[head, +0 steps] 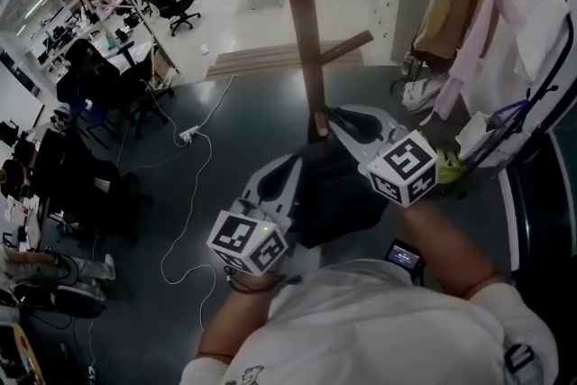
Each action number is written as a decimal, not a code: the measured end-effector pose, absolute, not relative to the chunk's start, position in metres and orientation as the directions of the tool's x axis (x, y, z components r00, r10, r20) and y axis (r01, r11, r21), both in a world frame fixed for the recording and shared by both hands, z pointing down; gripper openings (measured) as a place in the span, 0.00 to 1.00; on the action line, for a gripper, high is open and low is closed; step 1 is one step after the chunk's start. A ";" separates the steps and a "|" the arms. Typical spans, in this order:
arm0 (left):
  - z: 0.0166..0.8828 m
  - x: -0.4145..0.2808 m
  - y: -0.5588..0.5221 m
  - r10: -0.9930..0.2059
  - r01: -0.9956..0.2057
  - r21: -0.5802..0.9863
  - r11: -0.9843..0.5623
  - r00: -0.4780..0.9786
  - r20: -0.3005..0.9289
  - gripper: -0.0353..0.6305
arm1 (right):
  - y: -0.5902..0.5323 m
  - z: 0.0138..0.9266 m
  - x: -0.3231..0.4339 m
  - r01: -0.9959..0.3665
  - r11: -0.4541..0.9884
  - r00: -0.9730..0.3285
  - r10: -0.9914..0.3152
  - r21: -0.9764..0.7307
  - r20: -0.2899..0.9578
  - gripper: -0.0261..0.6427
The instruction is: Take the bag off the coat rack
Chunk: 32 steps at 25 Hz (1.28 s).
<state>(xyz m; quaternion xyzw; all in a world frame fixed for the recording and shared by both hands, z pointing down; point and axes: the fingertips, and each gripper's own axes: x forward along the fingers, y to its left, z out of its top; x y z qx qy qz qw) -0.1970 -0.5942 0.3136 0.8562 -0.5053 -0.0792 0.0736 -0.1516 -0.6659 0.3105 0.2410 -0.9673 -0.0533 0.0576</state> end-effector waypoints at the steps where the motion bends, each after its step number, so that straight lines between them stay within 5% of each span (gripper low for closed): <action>1: 0.313 -0.198 -0.597 -0.880 -0.857 0.208 -0.472 0.470 -0.061 0.06 | -0.670 0.315 -0.153 -0.450 0.884 -0.881 -0.463 0.130 0.101 0.11; 14: 0.316 -0.203 -0.625 -0.909 -0.883 0.220 -0.415 0.411 -0.066 0.06 | -0.699 0.341 -0.158 -0.379 0.915 -0.896 -0.400 0.139 0.193 0.12; 32: 0.313 -0.233 -0.571 -0.903 -0.874 0.226 -0.430 0.421 -0.087 0.06 | -0.652 0.298 -0.149 -0.513 0.847 -0.851 -0.523 0.140 0.046 0.07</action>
